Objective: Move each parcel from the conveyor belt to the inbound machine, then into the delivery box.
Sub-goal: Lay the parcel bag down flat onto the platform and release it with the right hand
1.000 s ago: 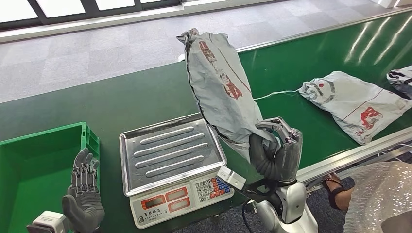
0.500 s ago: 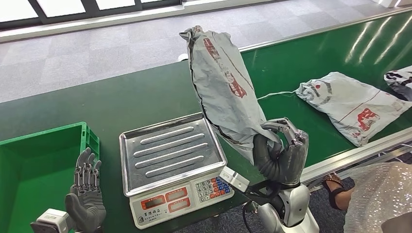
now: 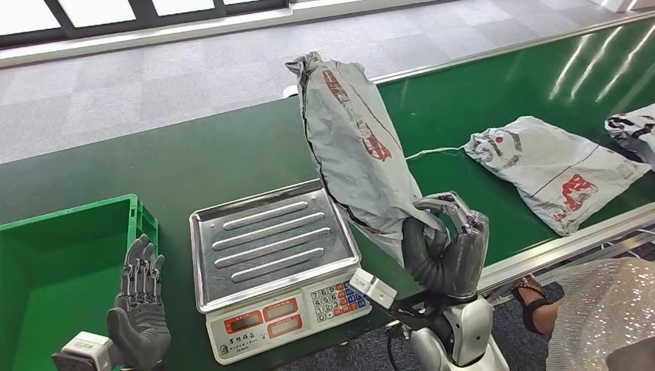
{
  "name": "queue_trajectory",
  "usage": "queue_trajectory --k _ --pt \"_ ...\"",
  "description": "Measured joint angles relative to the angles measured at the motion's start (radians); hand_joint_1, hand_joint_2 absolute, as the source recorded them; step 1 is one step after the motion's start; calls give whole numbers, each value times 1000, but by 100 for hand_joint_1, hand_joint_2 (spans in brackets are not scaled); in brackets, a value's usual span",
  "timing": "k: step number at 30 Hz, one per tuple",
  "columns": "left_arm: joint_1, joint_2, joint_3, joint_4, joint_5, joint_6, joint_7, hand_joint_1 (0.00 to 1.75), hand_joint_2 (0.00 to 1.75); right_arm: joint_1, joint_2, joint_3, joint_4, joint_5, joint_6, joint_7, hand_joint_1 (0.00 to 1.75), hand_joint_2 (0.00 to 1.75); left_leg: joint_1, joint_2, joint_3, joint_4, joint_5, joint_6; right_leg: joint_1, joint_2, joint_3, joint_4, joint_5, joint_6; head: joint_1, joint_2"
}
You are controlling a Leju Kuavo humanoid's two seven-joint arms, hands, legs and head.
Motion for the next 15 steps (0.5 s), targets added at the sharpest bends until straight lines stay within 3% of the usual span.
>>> queue_trajectory --k 3,6,8,11,15 --pt "-9 -6 -7 5 -5 -20 1 0 0 -62 2 14 61 -103 117 -32 175 175 0 1 -3 0 0 0 0 0 0 0 0 0 0 0" --pt "-45 -9 -20 23 0 -44 8 0 0 -190 27 84 224 -253 401 -63 175 175 1 5 -2 0 2 -1 0 4 -1 0 3 0 0 0" --pt "-71 -12 -33 36 8 -46 17 0 0 -268 57 158 372 -276 528 -46 175 175 1 5 2 0 6 0 0 5 -3 0 5 0 0 0" --pt "-83 -15 -41 47 13 -45 23 0 0 -325 79 243 519 -288 527 -13 175 175 1 -4 1 0 11 -1 0 -3 -5 0 6 0 0 0" --pt "-83 -15 -43 53 15 -41 26 0 0 -348 78 292 595 -300 524 12 175 175 0 -6 -1 0 10 -1 1 -4 -6 1 6 0 0 0"
